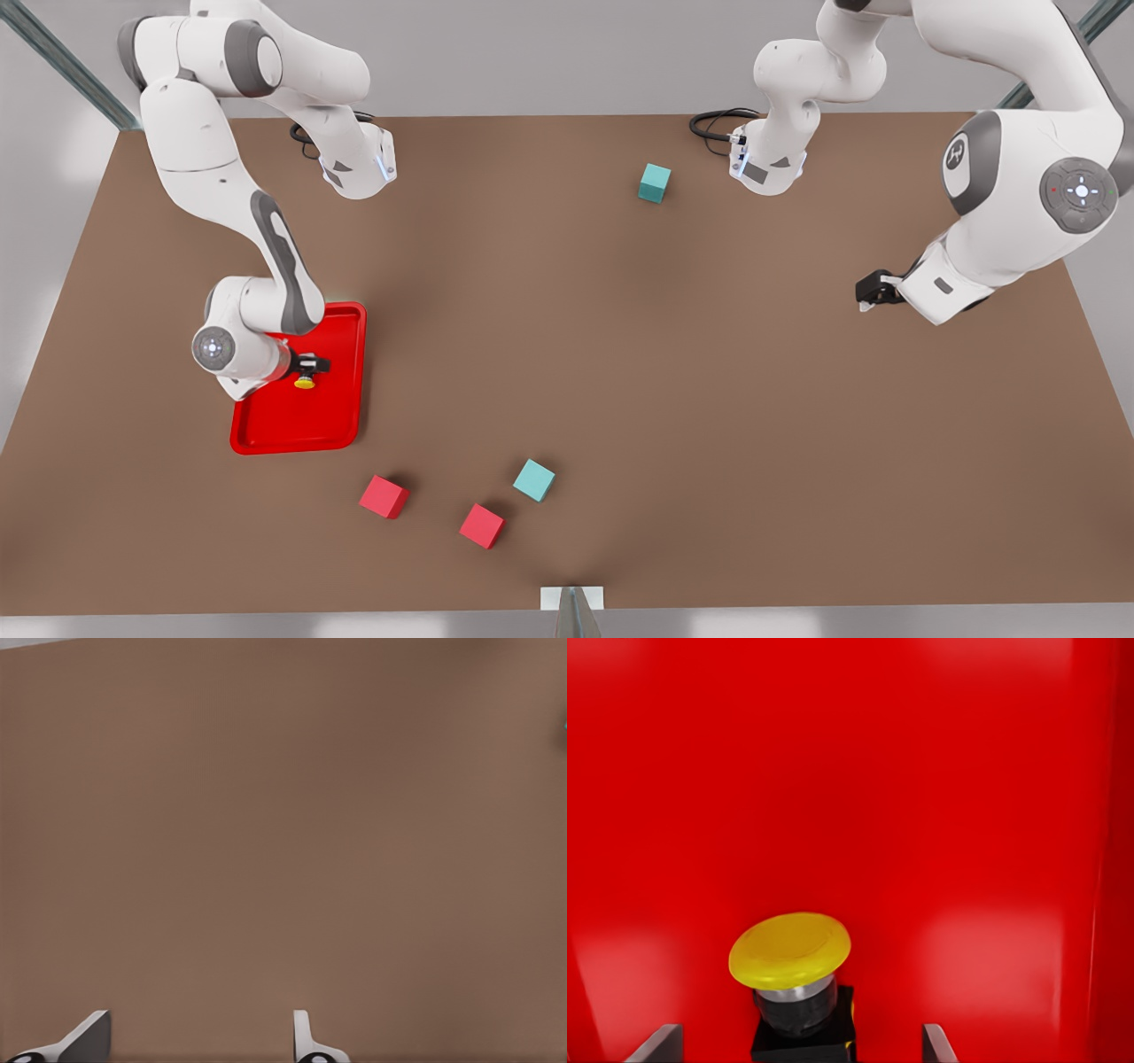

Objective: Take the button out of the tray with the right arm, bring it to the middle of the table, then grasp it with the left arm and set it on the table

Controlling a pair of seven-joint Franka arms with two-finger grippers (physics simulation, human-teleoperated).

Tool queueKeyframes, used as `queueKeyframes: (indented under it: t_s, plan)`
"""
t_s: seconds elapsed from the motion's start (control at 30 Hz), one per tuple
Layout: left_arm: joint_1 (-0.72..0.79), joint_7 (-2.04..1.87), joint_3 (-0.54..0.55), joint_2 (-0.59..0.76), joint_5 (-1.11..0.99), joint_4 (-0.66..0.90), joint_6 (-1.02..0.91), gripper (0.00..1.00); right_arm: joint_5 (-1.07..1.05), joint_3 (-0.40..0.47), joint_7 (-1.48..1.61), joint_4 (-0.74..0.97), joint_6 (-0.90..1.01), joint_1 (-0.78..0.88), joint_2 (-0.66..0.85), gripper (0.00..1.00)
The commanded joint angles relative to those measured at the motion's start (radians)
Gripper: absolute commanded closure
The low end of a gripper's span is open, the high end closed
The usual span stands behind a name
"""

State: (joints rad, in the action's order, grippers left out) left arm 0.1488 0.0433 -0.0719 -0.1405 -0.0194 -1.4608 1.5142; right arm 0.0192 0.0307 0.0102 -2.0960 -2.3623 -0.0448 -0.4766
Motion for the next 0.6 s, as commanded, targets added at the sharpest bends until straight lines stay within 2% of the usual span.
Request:
queueKeyframes:
  t_s: [0.0, 0.17, 0.2, 0.3, 0.33, 0.57]
  plan:
    - [0.0, 0.003, 0.0, -0.001, -0.001, 0.0, 0.0, 0.0, -0.002, 0.0, -0.03, 0.001, -0.048, -0.001, -0.011, 0.0]
    - [0.0, 0.003, 0.0, -0.001, -0.001, 0.0, 0.0, 0.0, -0.002, 0.0, -0.019, -0.001, -0.048, -0.007, -0.017, 0.0]
    - [0.0, 0.003, 0.0, -0.001, -0.001, 0.0, 0.0, 0.0, -0.004, 0.0, -0.018, -0.001, -0.041, -0.007, -0.016, 0.11]
    - [0.0, 0.003, 0.0, -0.001, -0.001, 0.0, 0.0, 0.0, -0.004, -0.002, -0.018, -0.001, -0.04, -0.007, -0.016, 0.16]
    - [0.0, 0.003, 0.0, -0.002, -0.001, 0.0, 0.0, 0.0, -0.004, -0.002, -0.018, -0.001, -0.037, -0.007, -0.011, 0.25]
    - [0.0, 0.003, 0.0, -0.007, -0.001, 0.0, 0.0, 0.0, -0.004, -0.002, -0.016, 0.001, -0.023, -0.004, -0.005, 0.25]
